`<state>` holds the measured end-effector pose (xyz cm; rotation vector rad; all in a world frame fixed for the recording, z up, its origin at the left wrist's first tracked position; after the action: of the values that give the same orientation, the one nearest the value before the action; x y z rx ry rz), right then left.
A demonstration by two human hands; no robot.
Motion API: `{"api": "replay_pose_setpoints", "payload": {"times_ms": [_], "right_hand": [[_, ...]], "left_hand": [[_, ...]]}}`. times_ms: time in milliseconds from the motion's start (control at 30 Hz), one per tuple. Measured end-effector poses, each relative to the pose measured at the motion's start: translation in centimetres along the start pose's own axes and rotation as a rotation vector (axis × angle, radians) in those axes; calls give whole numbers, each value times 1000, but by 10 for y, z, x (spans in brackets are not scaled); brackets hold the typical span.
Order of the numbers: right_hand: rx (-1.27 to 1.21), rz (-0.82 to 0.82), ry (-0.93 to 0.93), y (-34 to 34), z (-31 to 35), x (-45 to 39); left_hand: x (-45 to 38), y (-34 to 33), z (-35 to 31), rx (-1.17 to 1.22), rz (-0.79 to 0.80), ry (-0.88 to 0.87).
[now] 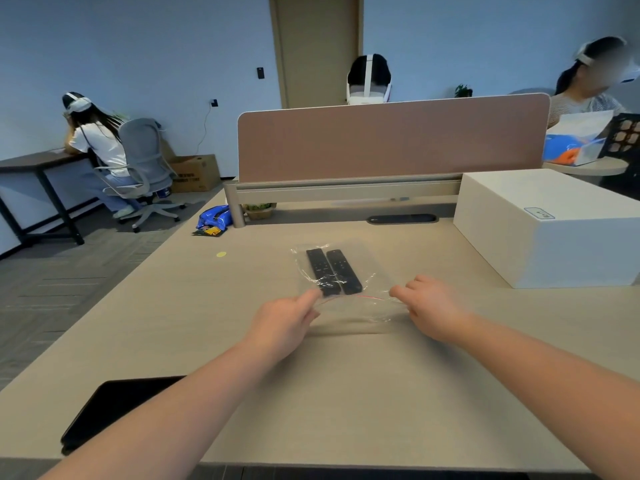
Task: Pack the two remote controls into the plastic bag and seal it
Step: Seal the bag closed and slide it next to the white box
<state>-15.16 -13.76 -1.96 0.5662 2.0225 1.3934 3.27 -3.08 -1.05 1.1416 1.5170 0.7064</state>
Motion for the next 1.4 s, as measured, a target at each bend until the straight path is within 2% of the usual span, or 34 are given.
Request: {"api": "replay_pose_setpoints", "payload": {"times_ms": [100,167,233,300,433,567,967,1233,1400], "right_hand": [[130,119,-42,-2,0,2],[118,144,-63,1,3,3],[17,110,-34,8,16,2],[-86,-3,67,20,39,-1],[-47,-190,160,39,76,-8],[-181,-122,117,32,90,-16],[-224,-69,109,16,97,-22],[-214,-167,138,30,105,-21],[-97,-213,103,30,108,-24]], "left_hand": [[2,8,-2,-47,-105,-75],[6,10,-9,-115,-142,-120],[8,9,-11,-156,-151,-149],[8,8,-12,-150,-152,-150],[7,5,-13,-121,-161,-157],[8,4,-14,-119,-163,-176],[9,-3,-11,-201,-134,-242],[9,0,-14,-147,-135,-241],[9,-1,-13,-144,-119,-235]]}}
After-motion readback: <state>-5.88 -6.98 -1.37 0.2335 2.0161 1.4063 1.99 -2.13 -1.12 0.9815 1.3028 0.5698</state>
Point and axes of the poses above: each hand's wrist, its own x-axis away from the middle knuckle, its own y-axis out of the back of the hand, z = x × y, the point moved 8 cm from there along -x, towards the middle knuckle, and after that the axes turned 9 degrees about x, right-handed, at the moved point
